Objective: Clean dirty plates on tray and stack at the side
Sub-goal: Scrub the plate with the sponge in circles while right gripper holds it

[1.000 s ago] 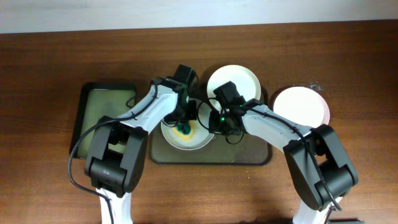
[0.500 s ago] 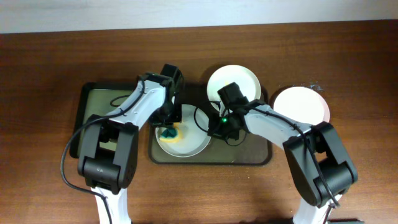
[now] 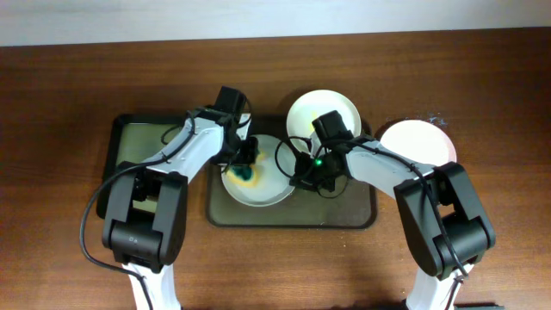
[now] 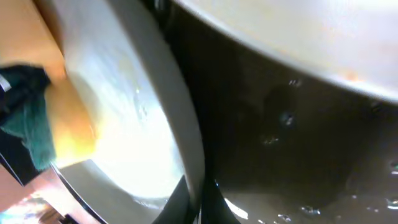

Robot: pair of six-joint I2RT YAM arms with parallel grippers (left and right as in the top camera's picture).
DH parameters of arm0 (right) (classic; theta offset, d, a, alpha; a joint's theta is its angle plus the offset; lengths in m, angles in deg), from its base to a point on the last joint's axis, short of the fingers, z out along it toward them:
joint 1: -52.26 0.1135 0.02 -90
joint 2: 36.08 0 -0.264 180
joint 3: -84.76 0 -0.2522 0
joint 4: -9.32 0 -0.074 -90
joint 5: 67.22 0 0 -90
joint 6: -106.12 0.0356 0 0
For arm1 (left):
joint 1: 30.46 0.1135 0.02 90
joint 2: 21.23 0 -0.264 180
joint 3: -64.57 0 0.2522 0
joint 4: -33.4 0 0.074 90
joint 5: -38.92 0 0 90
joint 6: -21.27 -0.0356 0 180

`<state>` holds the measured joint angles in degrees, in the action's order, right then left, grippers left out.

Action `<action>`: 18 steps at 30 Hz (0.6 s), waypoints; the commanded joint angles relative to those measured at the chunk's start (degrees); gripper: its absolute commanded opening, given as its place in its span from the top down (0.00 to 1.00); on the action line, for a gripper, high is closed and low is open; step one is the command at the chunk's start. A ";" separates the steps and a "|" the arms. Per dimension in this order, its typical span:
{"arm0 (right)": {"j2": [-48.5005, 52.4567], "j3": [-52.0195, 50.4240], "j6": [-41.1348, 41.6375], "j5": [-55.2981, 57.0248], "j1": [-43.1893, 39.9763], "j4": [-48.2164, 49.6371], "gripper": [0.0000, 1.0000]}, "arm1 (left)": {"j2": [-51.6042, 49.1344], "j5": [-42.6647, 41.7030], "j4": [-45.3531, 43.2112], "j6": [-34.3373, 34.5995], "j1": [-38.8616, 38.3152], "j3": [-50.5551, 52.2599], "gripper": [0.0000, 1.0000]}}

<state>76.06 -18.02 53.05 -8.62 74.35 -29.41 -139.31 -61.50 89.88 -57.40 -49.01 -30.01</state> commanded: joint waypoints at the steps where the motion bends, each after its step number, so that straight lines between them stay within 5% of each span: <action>1: 3.10 -1.79 -1.11 1.84 1.09 -0.04 0.96 | -4.59 17.62 -5.49 10.40 -2.97 -2.01 1.00; 4: 3.10 -1.79 -1.11 1.86 1.09 -0.02 0.96 | -4.59 31.30 -5.64 10.51 -3.58 -6.16 1.00; 7: 3.10 -1.79 -1.11 1.86 1.09 -0.04 0.96 | -4.81 32.48 -6.03 10.19 -3.58 -6.38 1.00; 9: 3.10 -1.79 -1.11 1.88 1.09 -0.02 0.96 | -4.81 26.58 -6.60 4.09 -3.58 -6.38 1.00; 12: 3.10 -1.79 -1.11 1.86 1.09 -0.04 0.96 | -4.81 0.07 -4.96 -16.13 -3.58 -6.38 1.00; 18: 3.10 -1.79 -1.09 1.86 1.09 0.00 0.96 | -4.81 -8.26 9.40 -31.47 -3.76 -7.23 1.00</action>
<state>76.36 -17.86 54.60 -9.03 74.33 -28.85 -142.22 -59.24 95.65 -78.03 -51.54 -36.79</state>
